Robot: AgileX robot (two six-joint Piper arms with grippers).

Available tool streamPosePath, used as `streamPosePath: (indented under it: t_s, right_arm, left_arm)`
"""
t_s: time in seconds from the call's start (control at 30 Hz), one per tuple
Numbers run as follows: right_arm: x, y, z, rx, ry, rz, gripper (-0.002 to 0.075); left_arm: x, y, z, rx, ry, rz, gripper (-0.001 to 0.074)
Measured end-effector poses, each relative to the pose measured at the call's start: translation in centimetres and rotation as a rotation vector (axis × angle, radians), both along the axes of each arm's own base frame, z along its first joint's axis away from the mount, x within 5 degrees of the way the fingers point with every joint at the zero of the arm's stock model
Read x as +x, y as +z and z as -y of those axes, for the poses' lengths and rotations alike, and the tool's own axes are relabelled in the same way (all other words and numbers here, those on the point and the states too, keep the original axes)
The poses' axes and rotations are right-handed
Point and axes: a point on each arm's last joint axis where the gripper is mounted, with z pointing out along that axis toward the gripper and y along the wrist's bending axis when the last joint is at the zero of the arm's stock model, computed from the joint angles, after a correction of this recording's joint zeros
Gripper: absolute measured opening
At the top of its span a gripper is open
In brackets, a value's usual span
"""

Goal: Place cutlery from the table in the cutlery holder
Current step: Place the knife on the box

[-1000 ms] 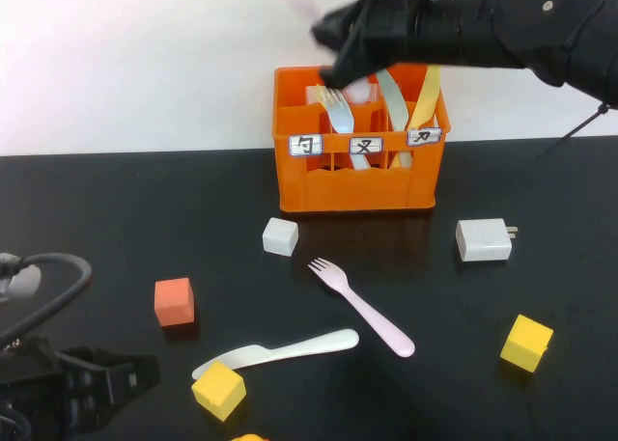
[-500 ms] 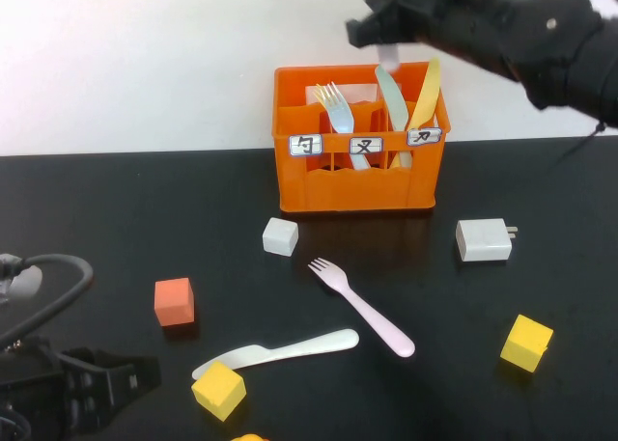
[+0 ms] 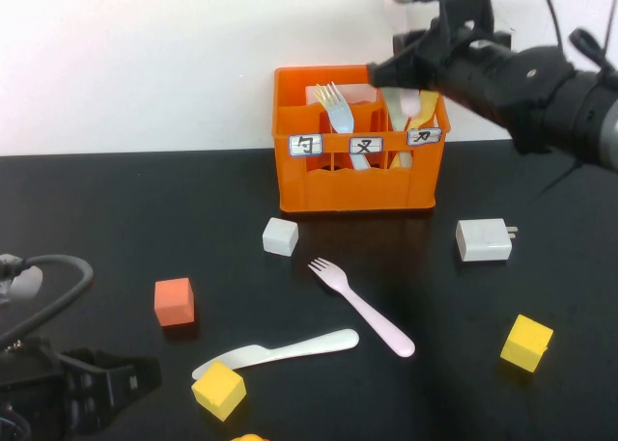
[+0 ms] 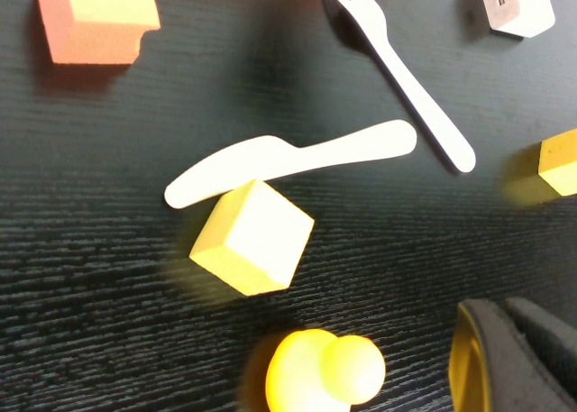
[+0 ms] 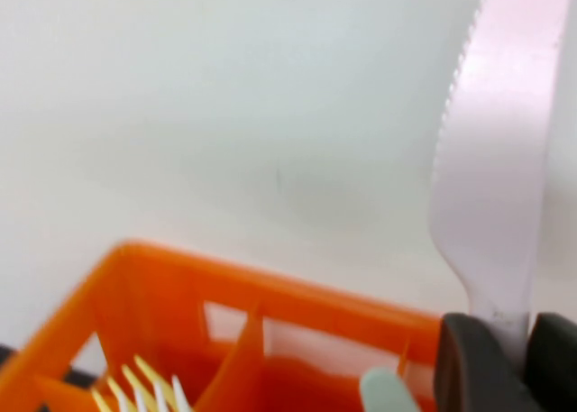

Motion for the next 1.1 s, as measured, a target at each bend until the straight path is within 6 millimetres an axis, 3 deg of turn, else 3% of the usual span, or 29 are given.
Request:
streamPosePath:
  t_s: [0.2, 0.6, 0.67, 0.9, 1.1]
  right_arm:
    - [0.5, -2.0, -0.2, -0.016, -0.002, -0.036, 0.0111]
    - [0.4, -2.6, -0.5, -0.134, 0.063, -0.023, 0.0116]
    - [0.4, -2.7, -0.5, -0.130, 0.063, -0.026, 0.0152]
    - [0.4, -2.7, -0.5, -0.127, 0.070, -0.032, 0.0417]
    - [-0.2, -1.3, -0.7, -0.172, 0.135, -0.006, 0.0425]
  left_arm:
    - [0.0, 0.0, 0.0, 0.000, -0.005, -0.002, -0.0001]
    - [0.0, 0.0, 0.0, 0.000, -0.006, -0.002, -0.0001]
    - [0.0, 0.0, 0.0, 0.000, -0.006, -0.002, -0.0001]
    - [-0.1, 0.0, 0.0, 0.002, -0.009, -0.001, -0.0001]
    - [-0.1, 0.0, 0.0, 0.009, -0.017, 0.006, -0.0001]
